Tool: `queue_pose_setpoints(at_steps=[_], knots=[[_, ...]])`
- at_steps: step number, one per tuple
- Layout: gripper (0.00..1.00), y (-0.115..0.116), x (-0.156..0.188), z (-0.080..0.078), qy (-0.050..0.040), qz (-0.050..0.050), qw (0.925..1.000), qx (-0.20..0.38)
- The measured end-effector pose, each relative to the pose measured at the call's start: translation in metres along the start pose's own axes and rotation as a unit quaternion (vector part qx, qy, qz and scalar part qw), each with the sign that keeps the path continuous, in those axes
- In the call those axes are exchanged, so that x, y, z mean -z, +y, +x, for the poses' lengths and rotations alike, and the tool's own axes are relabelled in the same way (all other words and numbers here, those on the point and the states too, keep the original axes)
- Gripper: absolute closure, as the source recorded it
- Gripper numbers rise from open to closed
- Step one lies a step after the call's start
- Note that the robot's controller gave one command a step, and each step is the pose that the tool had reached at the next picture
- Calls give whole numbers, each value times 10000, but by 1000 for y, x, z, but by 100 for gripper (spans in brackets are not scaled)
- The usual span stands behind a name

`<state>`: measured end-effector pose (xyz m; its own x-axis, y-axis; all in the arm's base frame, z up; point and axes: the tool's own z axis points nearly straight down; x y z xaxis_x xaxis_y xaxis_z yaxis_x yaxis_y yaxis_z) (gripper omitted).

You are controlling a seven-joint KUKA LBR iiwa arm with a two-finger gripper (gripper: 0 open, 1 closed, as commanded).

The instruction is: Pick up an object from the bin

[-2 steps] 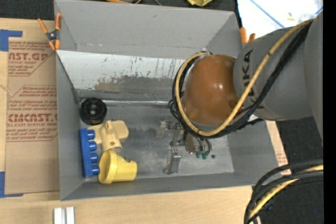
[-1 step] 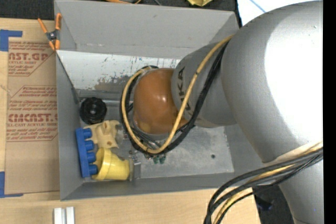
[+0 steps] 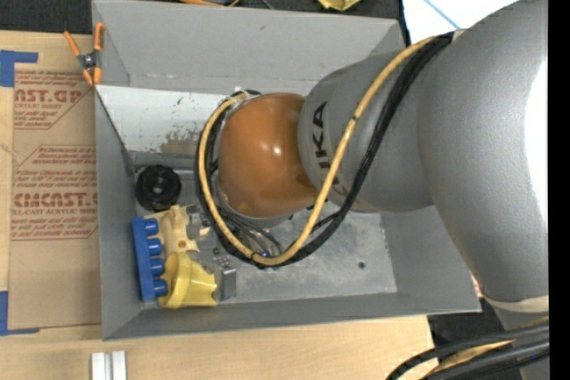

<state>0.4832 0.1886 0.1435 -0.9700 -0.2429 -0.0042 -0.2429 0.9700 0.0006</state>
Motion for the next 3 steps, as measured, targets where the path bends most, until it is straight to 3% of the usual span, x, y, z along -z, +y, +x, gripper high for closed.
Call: queue_pose_setpoints(at_steps=[1,2,3], knots=[[0,41,-44,-7,68,-3,9983,574],[0,29,-68,-10,-112,-14,9998,164],[100,-29,-71,4,-19,-5,9829,1842]])
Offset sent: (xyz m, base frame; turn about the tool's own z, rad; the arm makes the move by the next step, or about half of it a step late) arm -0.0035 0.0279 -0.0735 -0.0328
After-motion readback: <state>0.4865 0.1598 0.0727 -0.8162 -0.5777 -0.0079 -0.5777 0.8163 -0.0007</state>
